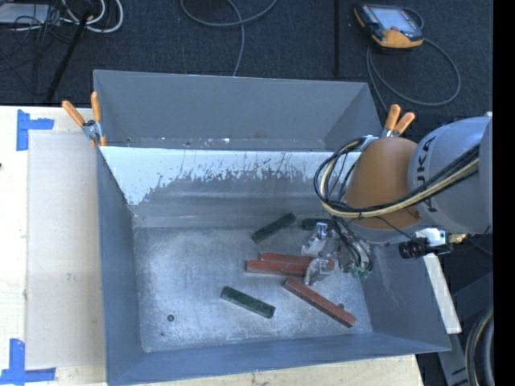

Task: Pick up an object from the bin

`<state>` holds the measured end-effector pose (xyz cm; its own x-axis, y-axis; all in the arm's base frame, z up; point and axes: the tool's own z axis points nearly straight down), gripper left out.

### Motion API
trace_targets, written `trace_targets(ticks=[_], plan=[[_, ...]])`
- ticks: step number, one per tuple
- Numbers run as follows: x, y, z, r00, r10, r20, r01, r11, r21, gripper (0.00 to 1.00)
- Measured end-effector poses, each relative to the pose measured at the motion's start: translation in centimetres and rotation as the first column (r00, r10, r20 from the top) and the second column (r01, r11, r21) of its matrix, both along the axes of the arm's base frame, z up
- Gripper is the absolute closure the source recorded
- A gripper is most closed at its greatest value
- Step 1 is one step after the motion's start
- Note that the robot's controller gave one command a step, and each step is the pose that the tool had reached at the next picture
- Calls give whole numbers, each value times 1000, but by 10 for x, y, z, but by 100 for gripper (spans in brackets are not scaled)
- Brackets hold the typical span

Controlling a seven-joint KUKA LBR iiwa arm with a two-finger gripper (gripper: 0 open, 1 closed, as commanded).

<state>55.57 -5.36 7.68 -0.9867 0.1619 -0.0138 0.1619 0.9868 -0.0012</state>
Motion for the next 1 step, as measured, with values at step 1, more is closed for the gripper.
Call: trace_targets(ticks=[1], plan=[[23, 40, 185, 992, 124, -4, -124, 992, 2, 100]])
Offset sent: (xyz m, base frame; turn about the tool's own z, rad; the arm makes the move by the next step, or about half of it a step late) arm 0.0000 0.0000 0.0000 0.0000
